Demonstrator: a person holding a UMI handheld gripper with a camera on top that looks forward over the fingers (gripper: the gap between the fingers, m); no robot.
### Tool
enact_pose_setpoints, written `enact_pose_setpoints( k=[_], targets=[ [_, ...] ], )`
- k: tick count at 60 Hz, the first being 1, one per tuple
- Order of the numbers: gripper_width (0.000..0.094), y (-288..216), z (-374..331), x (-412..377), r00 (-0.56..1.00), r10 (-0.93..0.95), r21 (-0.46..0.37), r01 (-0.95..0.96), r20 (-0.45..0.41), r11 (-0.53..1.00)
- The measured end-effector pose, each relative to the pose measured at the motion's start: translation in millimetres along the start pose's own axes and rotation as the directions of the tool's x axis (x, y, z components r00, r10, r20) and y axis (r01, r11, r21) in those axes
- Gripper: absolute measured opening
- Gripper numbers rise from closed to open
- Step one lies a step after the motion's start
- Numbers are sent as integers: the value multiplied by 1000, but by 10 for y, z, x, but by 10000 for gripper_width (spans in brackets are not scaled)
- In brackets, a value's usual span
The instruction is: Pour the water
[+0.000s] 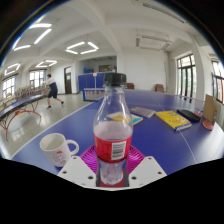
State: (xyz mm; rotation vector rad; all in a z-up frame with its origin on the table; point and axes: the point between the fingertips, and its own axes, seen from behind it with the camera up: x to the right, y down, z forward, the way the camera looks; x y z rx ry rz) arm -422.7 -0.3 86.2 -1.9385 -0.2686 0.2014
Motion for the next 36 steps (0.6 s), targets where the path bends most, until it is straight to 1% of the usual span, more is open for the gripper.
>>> enact_pose_setpoints(
  k=[1,2,3,4,5,6,7,8,10,12,15,16,17,19,20,21,22,23,24,27,31,36],
  targets=[
    [315,-100,-44,19,1000,-6,67,6,-3,998],
    [318,-28,-7,53,1000,-20,57,20,-12,998],
    [318,-1,-51,-8,999,-32,67,33,-15,997],
    [316,-65,-58,-10,999,-35,79,35,-14,996],
    [320,-21,-65,-16,999,-41,69,42,-17,997],
    [324,-33,-75,-14,999,-43,76,45,-23,996],
    [338,-141,-132,-30,999,-45,82,47,-26,995],
    [352,-44,-71,19,999,-41,83,43,-28,996],
    [393,-41,-58,22,999,-31,87,33,-30,996],
    [456,-27,-39,32,999,-17,80,19,-28,997],
    [518,20,-24,39,1000,2,47,-1,-23,999],
    [552,45,-85,-48,1000,6,20,-6,-24,1000],
    [615,86,-57,31,1000,8,-6,-8,-23,1000],
    [763,164,-76,68,999,6,-61,-8,-33,998],
    [852,184,-95,93,999,2,-78,-5,-40,997],
    [859,188,-123,119,999,-3,-87,-1,-48,996],
    [831,178,-160,135,998,-6,-92,1,-56,996],
    [823,156,-203,149,998,-8,-92,2,-64,996],
    [827,194,-219,133,998,-10,-99,3,-69,995],
    [864,33,-471,94,997,-25,-81,18,-76,997],
    [854,-131,-742,65,996,-41,-73,35,-84,997],
    [847,-116,-1241,-63,994,-37,-78,30,-99,997]
  ],
)
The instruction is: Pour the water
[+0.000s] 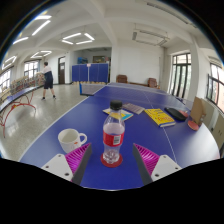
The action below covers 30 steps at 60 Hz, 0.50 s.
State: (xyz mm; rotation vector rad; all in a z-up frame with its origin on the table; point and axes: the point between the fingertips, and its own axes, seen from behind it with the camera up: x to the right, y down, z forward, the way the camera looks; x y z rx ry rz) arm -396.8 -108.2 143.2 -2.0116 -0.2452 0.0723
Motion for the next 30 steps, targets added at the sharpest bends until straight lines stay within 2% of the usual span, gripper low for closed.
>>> enact_pose_setpoints(
  k=[15,30],
  targets=[
    [850,125,-1341,-182,996,74,-54,-77,-47,996],
    [853,345,-1942,-60,992,59,-69,-67,-114,995]
  ],
)
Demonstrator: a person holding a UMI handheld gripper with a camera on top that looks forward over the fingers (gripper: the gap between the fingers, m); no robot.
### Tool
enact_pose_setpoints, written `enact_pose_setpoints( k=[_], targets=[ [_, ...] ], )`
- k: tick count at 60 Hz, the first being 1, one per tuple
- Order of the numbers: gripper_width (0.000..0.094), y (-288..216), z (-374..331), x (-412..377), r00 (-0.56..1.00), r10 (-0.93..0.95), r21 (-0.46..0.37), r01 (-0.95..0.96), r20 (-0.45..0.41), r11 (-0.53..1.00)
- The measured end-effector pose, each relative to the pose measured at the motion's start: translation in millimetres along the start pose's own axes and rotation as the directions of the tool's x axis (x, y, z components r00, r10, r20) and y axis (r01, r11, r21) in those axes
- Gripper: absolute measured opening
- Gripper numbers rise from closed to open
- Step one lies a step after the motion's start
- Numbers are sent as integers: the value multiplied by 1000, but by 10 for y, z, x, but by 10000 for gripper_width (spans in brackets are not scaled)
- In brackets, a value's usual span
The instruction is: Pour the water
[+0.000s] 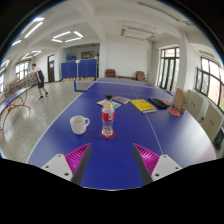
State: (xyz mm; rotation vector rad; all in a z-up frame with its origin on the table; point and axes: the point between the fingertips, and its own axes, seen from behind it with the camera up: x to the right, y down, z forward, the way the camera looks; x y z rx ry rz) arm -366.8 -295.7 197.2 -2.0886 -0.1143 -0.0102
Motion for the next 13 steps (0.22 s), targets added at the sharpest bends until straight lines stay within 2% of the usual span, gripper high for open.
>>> enact_pose_setpoints(
  k=[13],
  targets=[
    [852,26,-127,43,999,-42,13,42,-5,999]
  ],
)
